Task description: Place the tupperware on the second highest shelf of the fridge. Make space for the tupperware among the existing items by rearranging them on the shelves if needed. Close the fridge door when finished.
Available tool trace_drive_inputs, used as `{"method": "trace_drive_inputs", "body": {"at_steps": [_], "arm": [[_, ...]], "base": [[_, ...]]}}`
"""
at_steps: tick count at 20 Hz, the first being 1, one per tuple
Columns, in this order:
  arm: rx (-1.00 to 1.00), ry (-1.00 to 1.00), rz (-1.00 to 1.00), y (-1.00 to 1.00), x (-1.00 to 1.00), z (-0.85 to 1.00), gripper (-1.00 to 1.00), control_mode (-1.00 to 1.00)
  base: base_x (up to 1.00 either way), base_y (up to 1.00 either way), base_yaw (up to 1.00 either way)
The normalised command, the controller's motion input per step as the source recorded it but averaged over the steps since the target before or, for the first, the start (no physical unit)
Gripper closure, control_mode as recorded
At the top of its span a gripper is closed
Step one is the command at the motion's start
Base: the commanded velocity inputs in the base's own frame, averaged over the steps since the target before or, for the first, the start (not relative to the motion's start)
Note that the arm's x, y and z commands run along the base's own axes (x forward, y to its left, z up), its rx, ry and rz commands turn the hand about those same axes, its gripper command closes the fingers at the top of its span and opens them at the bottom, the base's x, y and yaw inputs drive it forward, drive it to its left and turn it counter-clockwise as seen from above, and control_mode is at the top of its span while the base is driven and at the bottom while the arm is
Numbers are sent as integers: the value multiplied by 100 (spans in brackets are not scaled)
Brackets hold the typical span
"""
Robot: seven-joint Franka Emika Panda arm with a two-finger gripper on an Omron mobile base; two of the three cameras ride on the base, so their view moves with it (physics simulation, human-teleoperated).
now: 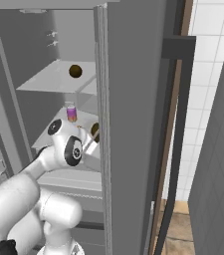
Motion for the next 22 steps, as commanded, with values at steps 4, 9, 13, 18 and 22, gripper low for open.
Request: {"method": "trace_drive_inputs", "body": {"at_steps": [4, 9, 13, 18, 22], "arm": [[4, 9, -22, 0, 0, 0, 100, -100], [5, 7, -18, -1, 0, -1, 100, -100], [4, 0, -9, -3, 0, -31, 100, -100], [0, 0, -1, 0, 0, -38, 100, -100], [1, 0, 0, 0, 12, -10, 100, -100]], "base": [[0, 0, 0], [0, 0, 0], [0, 0, 0], [0, 0, 0], [0, 0, 0]]}}
